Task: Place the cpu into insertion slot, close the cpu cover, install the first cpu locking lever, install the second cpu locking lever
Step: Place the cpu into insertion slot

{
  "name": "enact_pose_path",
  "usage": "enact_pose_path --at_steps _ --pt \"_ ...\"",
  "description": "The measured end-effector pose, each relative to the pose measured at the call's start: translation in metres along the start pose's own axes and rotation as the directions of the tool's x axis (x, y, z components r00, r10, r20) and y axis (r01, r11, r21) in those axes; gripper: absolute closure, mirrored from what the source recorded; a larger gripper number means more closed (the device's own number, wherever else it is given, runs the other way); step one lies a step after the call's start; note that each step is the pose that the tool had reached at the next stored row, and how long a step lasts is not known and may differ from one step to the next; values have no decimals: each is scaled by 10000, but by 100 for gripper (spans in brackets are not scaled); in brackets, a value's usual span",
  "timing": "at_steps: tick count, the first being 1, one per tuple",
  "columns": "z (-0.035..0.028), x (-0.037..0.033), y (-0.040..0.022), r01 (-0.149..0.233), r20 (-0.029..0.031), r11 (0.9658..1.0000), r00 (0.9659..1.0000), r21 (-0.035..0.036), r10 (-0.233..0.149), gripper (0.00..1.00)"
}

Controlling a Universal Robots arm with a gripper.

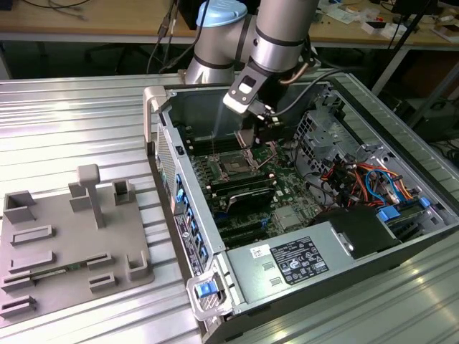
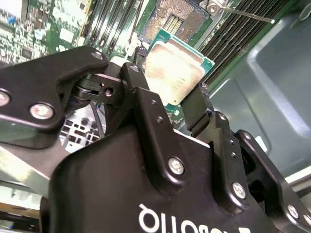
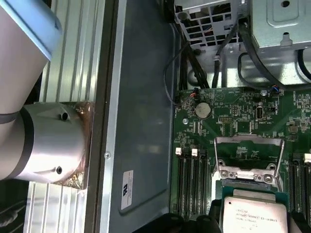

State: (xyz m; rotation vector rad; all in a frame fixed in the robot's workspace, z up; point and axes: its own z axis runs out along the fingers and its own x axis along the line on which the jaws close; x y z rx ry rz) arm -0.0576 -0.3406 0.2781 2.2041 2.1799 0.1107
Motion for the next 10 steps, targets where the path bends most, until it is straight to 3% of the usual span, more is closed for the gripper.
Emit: enact_pose_path --at_steps 10 --pt "9 0 -1 -61 5 10000 10000 1 61 45"
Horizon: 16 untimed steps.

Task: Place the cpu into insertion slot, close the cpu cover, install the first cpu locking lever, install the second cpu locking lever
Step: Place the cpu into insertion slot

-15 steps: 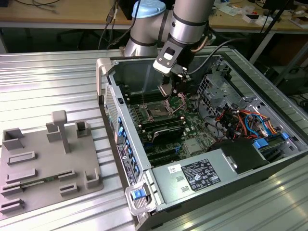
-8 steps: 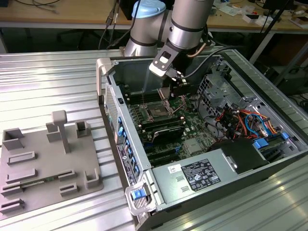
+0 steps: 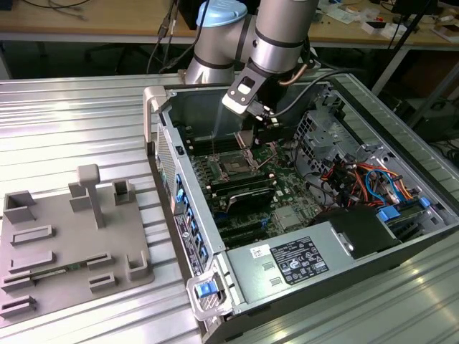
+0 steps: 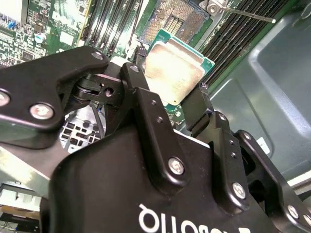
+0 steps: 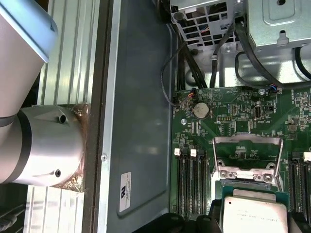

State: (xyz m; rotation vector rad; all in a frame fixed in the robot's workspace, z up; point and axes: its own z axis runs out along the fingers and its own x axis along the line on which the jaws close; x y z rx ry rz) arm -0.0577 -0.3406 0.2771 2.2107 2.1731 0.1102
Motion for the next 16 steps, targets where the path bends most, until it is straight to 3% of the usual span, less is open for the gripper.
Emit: enact_pose_path --at_steps 10,16 --pt "191 -4 -36 0 2 10000 10000 40 0 45" --pt "265 -6 -60 1 0 10000 10000 63 -1 45"
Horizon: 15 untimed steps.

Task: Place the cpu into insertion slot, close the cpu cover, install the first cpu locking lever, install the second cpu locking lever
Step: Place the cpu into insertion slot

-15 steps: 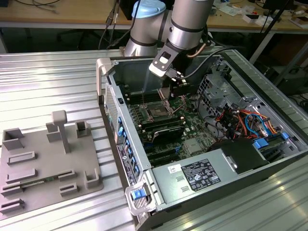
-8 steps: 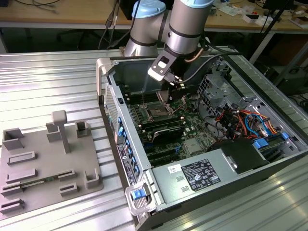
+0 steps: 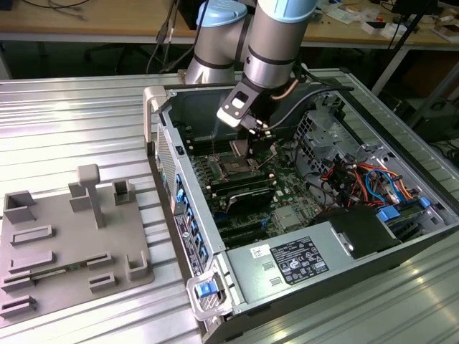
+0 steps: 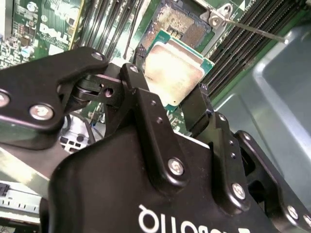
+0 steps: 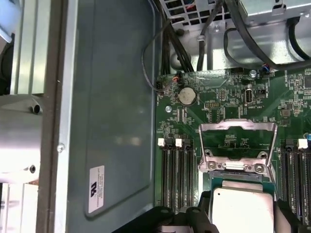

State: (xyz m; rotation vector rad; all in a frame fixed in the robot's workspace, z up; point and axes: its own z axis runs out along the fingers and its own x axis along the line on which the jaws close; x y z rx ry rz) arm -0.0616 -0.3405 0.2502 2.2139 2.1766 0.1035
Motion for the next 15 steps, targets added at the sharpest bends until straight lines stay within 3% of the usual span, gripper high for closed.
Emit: enact_pose_path --at_steps 4,9,11,13,15 --pt "53 -2 -30 0 1 10000 10000 59 0 45" --pt "154 -4 -39 12 0 10000 10000 61 -12 45" --pt "181 -5 -42 136 -9 9999 9999 65 -135 45" --pt "209 -5 -44 509 -36 9987 9987 77 -509 45" --pt "218 -6 -44 540 -39 9985 9985 91 -539 45"
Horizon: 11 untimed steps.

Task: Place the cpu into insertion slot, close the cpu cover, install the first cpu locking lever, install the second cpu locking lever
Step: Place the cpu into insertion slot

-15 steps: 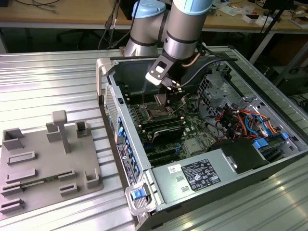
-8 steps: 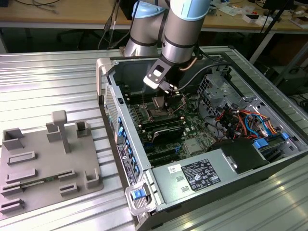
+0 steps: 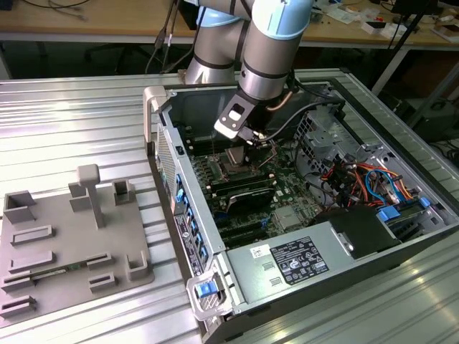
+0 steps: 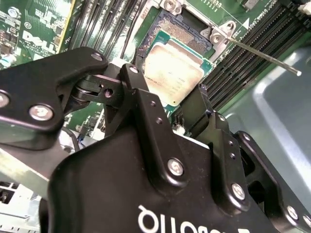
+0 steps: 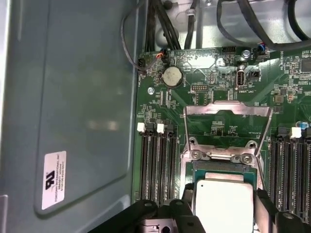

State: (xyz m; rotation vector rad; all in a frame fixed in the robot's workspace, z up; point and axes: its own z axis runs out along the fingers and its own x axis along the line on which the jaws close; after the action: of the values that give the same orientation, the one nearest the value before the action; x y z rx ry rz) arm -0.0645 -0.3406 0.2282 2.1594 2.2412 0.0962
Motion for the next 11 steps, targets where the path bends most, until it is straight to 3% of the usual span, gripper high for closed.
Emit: enact_pose_path --at_steps 11 --pt "31 -1 -2 1 1 10000 10000 6 -1 45"
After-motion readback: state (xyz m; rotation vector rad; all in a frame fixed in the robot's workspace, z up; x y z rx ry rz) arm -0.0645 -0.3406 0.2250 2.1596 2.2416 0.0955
